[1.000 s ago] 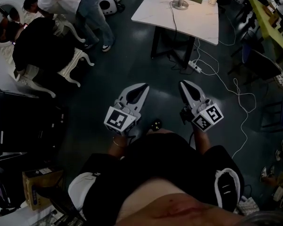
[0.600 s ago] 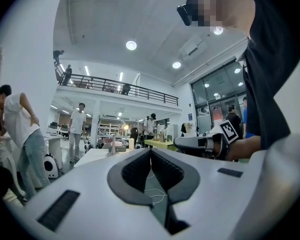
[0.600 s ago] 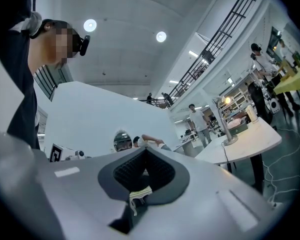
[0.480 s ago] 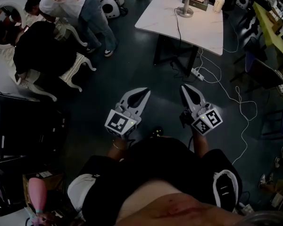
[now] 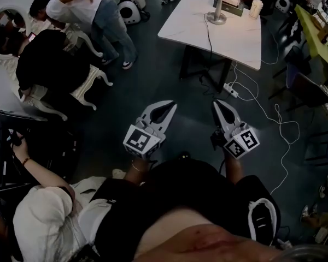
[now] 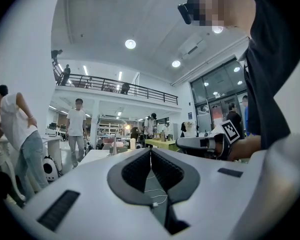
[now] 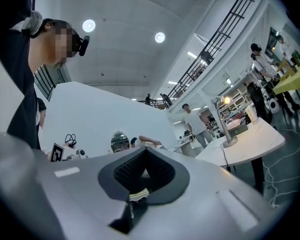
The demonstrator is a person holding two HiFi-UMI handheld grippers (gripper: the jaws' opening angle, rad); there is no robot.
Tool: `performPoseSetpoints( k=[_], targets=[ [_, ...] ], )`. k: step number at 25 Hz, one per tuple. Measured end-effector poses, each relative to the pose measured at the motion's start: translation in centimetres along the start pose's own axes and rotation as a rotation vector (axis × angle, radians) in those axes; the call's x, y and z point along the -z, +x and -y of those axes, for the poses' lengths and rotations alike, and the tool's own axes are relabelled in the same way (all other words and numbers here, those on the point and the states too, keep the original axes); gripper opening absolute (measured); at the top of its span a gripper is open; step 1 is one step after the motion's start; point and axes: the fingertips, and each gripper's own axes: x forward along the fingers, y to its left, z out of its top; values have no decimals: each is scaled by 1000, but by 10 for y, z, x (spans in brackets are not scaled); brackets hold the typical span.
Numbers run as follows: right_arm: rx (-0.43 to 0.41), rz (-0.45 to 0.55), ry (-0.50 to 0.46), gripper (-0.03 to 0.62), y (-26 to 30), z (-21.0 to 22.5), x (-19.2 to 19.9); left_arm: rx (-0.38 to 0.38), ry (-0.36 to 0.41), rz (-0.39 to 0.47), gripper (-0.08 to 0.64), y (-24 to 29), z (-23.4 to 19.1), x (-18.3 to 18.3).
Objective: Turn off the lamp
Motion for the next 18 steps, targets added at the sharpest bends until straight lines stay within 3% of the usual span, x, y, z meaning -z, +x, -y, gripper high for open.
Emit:
performPoseSetpoints(
  k=[15,18],
  targets=[
    [13,25,-19,-2,20,26,-9,28,13,-8,8,31,-22,-2],
    [38,31,-15,-2,8,28,-8,67,24,-20,8,41,-15,-1]
  ],
)
